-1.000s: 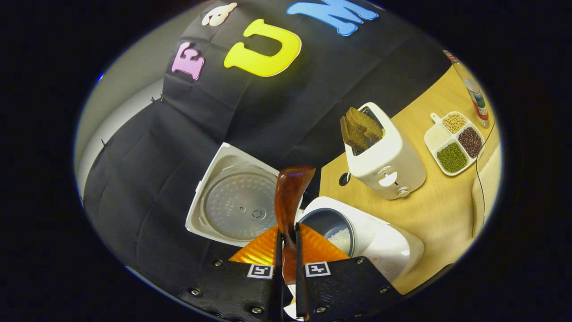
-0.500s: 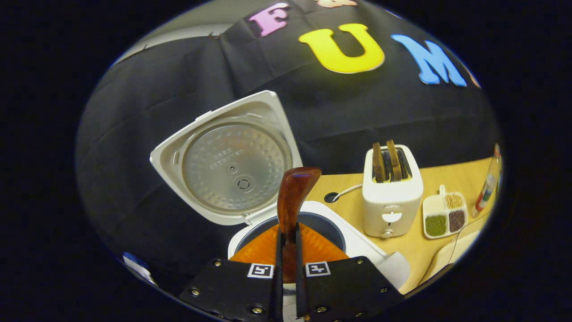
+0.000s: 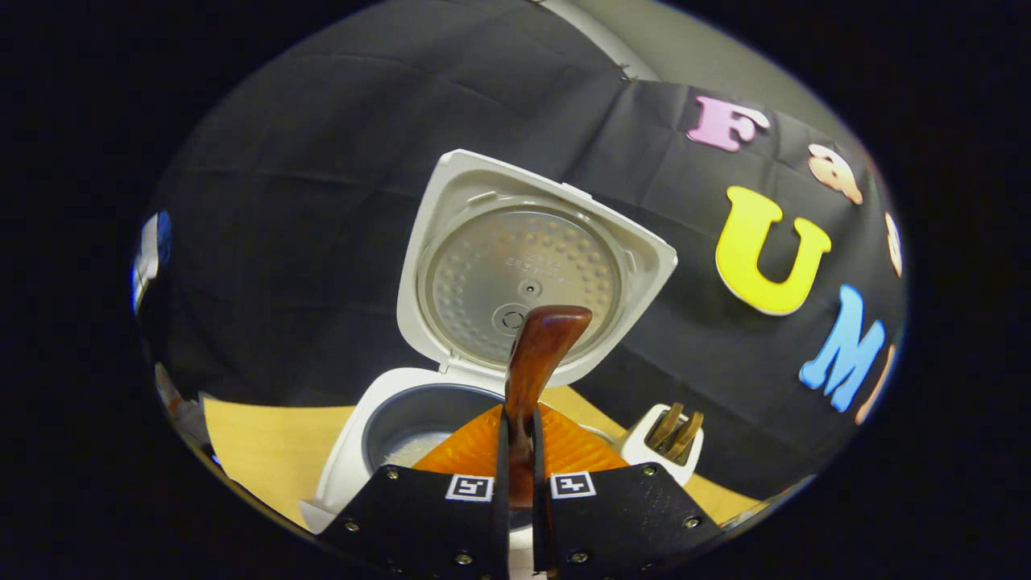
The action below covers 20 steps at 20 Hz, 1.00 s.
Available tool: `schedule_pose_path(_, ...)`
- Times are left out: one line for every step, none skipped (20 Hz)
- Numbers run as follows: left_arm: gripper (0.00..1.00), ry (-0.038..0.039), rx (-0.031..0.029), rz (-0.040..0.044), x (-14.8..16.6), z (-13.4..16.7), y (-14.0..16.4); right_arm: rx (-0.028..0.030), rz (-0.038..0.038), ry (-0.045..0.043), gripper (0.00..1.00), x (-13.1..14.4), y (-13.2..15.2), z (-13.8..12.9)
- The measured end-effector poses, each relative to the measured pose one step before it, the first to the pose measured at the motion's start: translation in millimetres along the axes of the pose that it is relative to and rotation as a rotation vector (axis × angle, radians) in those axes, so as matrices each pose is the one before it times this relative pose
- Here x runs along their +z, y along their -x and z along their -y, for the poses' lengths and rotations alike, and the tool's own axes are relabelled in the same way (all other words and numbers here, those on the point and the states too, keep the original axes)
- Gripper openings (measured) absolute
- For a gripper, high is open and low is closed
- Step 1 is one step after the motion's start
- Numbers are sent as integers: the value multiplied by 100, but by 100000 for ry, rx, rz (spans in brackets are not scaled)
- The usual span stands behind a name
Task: Close the left gripper, press the button to open the rice cooker; take a wooden spoon from the chopstick holder with the right hand, scoop a spoonful of rice and pour it into the rice cooker, then put the wooden spoon back into the chopstick holder.
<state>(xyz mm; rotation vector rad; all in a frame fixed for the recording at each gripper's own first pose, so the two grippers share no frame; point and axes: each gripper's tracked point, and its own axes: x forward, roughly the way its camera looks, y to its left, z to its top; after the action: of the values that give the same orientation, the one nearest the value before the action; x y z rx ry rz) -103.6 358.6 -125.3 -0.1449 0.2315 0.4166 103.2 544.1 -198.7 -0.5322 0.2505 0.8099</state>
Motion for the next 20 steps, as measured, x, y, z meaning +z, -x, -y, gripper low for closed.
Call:
schedule_pose_path(97,72,-19,49,122,-9,4,-1049,364,4849,11,-145,-95,200)
schedule_pose_path(97,148,-84,203,61,53,-23,847,81,1434,11,-218,64,14)
schedule_pose_path(96,55,-264,151,-46,49,24,1106,-627,-1836,12,-160,-214,-224)
schedule_pose_path(96,-212,-308,163,64,41,30,1156,-556,-4350,12,-156,46,-170)
schedule_pose_path(97,-446,-322,239,-82,40,-31,1084,-664,-6361,12,13,-222,43)
schedule_pose_path(97,-425,-118,152,67,4,-41,924,-356,-7470,12,-182,-178,256)
schedule_pose_path(97,-191,-230,2,76,51,-10,1652,-129,-8883,12,250,158,232)
schedule_pose_path(97,35,-21,-169,113,-4,8,2001,104,-8070,12,415,302,185)
schedule_pose_path(97,146,-257,95,153,26,48,2517,52,-9779,12,489,369,122)
schedule_pose_path(97,119,-201,352,258,14,22,2779,213,-10153,12,659,272,129)
schedule_pose_path(97,9,-298,540,112,13,-51,2513,320,-9628,12,491,170,112)
schedule_pose_path(97,5,-358,453,254,61,-52,2053,493,-8752,12,327,107,13)
schedule_pose_path(97,89,-694,246,143,117,-26,1395,718,-7934,12,639,341,215)
schedule_pose_path(96,206,-805,214,290,530,-68,1322,654,-6345,12,979,812,-167)
schedule_pose_path(97,297,-738,379,20,190,178,1043,716,-5595,12,541,416,143)
schedule_pose_path(97,649,-708,1084,542,344,85,1840,808,-6534,12,510,728,-11)
schedule_pose_path(95,1034,-1273,1208,603,890,-157,2061,926,-6371,12,571,834,112)
schedule_pose_path(95,834,-949,759,406,894,-308,1867,662,-6187,12,448,678,180)
schedule_pose_path(97,862,-1137,712,400,1118,-649,489,732,-4395,12,567,583,384)
schedule_pose_path(97,603,-1482,657,434,941,-433,35,925,-2792,12,418,829,502)
